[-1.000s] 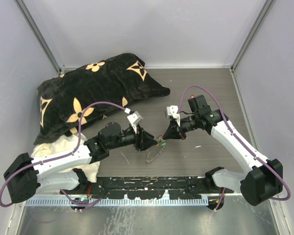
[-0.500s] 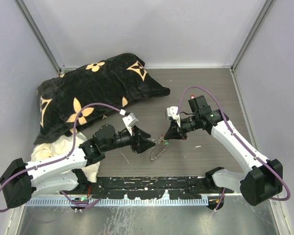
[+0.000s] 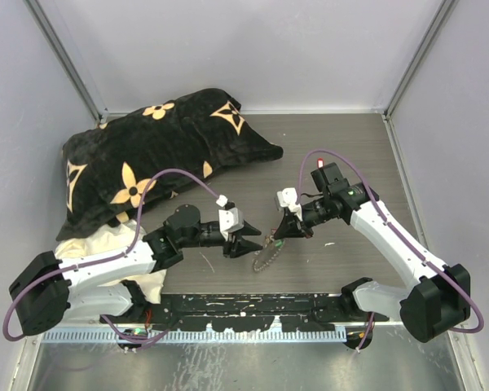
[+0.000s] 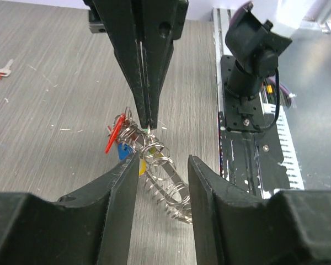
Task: Remove the keys from the keyring
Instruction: Remove the key from the keyring.
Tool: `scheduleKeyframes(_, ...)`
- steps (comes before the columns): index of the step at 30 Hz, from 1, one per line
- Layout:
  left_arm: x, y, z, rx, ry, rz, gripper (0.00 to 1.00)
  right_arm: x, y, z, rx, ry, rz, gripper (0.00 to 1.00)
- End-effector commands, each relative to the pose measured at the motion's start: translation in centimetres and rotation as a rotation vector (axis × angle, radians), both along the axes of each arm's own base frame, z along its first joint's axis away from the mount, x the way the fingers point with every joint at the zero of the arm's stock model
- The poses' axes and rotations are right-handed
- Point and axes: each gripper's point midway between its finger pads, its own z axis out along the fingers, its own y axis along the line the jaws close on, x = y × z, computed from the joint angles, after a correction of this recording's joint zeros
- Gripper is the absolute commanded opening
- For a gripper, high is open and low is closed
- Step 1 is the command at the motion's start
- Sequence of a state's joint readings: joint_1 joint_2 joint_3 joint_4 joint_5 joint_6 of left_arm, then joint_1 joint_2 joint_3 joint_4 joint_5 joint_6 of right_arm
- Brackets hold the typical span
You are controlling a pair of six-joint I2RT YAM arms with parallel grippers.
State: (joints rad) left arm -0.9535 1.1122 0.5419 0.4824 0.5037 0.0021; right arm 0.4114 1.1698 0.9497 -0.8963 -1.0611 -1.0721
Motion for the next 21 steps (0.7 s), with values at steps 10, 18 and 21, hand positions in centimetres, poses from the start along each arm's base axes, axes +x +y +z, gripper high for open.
scheduleKeyframes(10, 0.9, -2.2, 2.2, -0.065, -0.152, -0.074, 0.36, -1.7, 0.7, 0.8, 0.101, -0.066, 0.132, 0.01)
scheduleKeyframes(18, 0.7, -2.5, 1.5, -0.052, -0.129, -0.094, 0.32, -1.8, 0.7, 0.8, 0.106, -0.063, 0.139, 0.01)
scheduleKeyframes(21, 0.7, -2.6, 1.2, -0.045, -0.121, -0.101, 0.32, -1.8, 0.7, 0.8, 0.109, -0.062, 0.141, 0.01)
